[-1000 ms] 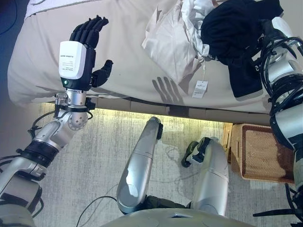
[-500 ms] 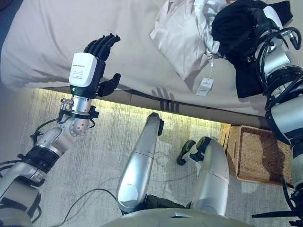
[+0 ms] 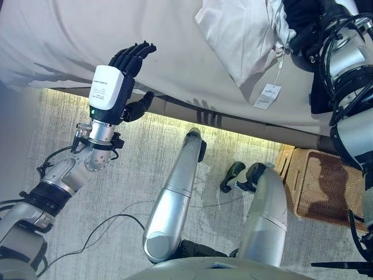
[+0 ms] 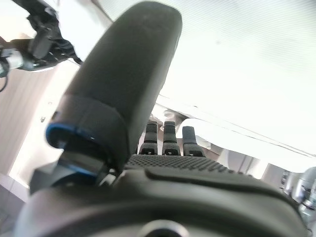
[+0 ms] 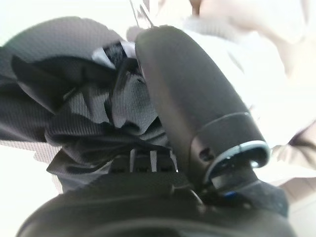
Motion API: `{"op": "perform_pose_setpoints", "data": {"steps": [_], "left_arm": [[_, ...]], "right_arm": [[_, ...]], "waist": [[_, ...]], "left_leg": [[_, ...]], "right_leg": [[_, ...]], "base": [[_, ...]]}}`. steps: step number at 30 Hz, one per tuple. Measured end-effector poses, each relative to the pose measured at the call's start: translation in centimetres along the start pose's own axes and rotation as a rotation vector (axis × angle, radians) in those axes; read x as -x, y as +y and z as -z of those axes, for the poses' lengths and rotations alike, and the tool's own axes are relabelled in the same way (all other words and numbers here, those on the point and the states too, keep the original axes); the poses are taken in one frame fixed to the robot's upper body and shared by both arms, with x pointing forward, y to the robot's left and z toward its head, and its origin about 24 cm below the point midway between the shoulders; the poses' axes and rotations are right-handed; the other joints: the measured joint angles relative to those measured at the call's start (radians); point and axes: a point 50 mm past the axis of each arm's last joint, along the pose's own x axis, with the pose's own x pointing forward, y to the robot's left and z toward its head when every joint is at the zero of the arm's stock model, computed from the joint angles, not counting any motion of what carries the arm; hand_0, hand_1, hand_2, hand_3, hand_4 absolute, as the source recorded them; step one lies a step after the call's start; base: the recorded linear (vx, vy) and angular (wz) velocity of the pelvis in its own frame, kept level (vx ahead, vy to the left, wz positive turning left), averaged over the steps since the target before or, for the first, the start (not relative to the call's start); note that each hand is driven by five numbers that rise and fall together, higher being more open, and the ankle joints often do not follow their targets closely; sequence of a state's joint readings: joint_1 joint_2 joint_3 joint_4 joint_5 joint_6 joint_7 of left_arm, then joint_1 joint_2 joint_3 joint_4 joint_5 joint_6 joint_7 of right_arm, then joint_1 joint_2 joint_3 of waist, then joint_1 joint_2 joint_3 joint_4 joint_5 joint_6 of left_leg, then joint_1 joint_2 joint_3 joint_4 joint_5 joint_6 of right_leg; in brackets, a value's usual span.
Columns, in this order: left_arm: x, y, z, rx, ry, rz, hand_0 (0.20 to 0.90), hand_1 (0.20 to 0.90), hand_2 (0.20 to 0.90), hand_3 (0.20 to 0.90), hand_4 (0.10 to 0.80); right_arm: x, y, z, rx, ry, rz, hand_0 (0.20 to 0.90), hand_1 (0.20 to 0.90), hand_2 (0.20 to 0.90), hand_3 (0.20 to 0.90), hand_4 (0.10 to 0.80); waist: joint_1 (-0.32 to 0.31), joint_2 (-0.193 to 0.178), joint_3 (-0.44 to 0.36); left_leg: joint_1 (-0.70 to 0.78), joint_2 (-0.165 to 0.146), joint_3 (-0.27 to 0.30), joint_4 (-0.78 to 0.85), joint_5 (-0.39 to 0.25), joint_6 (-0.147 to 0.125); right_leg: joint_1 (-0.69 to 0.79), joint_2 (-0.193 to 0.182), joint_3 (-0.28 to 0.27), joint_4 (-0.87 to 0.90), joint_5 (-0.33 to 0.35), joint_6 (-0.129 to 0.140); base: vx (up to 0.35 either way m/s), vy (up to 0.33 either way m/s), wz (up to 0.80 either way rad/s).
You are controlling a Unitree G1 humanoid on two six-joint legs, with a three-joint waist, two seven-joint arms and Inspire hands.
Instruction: Pick up the clothes from the bed and place them into the basket
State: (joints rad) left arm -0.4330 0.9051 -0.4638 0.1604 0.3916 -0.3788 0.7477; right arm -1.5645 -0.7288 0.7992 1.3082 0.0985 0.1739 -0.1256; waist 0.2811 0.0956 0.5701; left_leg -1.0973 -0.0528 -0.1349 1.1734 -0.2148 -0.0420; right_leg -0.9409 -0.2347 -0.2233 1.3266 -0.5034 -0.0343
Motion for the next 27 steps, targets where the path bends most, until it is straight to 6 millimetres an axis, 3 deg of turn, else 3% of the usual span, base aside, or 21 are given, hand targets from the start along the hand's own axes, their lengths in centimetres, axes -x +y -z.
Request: {"op": "perform_pose_setpoints", "data": {"steps": [5, 14, 22, 27], "left_arm": [[-0.2, 0.3, 0.0, -0.009, -0.011, -0.002, 0.9, 0.9, 0.9, 0.9, 0.8], [-0.5, 0.5, -0.5, 0.001, -0.032, -0.011, 0.9, 0.9, 0.9, 0.9, 0.8], [-0.4, 0.5, -0.4, 0.011, -0.019, 0.001, 0.9, 0.9, 0.9, 0.9, 0.8], [0.1, 0.3, -0.1, 0.03, 0.022, 0.027, 0.9, 0.9, 0.9, 0.9, 0.8]], "right_arm": [[-0.1, -1.0, -0.1, -0.006, -0.003, 0.029, 0.3, 0.3, 0.3, 0.2, 0.1], [-0.1, -0.7, 0.8, 0.022, 0.025, -0.002, 0.3, 0.3, 0.3, 0.2, 0.1], [0.2, 1.2, 3.2, 0.049, 0.046, -0.07, 0.3, 0.3, 0.3, 0.2, 0.1], [0.6, 2.6, 5.0, -0.03, 0.018, -0.103, 0.3, 0.3, 0.3, 0.2, 0.1]], "waist": [[-0.007, 0.0, 0.0], [-0.016, -0.002, 0.001], [-0.017, -0.026, 0.009], [-0.042, -0.048, 0.012]], "left_leg": [[0.002, 0.0, -0.001, 0.001, 0.016, 0.008], [0.065, 0.004, 0.012, -0.011, 0.009, 0.017], [0.162, 0.035, 0.043, -0.064, -0.001, 0.022], [0.26, 0.035, 0.065, -0.1, -0.016, 0.043]], "right_leg": [[0.004, 0.002, 0.0, -0.001, 0.005, -0.001], [0.07, 0.004, 0.005, -0.031, 0.007, -0.002], [0.153, 0.027, 0.032, -0.105, 0.005, -0.001], [0.246, 0.037, 0.049, -0.159, 0.015, 0.009]], "base": [[-0.012, -0.006, -0.01], [-0.02, 0.003, 0.0], [-0.013, 0.045, -0.11], [0.022, 0.063, -0.08]]}}
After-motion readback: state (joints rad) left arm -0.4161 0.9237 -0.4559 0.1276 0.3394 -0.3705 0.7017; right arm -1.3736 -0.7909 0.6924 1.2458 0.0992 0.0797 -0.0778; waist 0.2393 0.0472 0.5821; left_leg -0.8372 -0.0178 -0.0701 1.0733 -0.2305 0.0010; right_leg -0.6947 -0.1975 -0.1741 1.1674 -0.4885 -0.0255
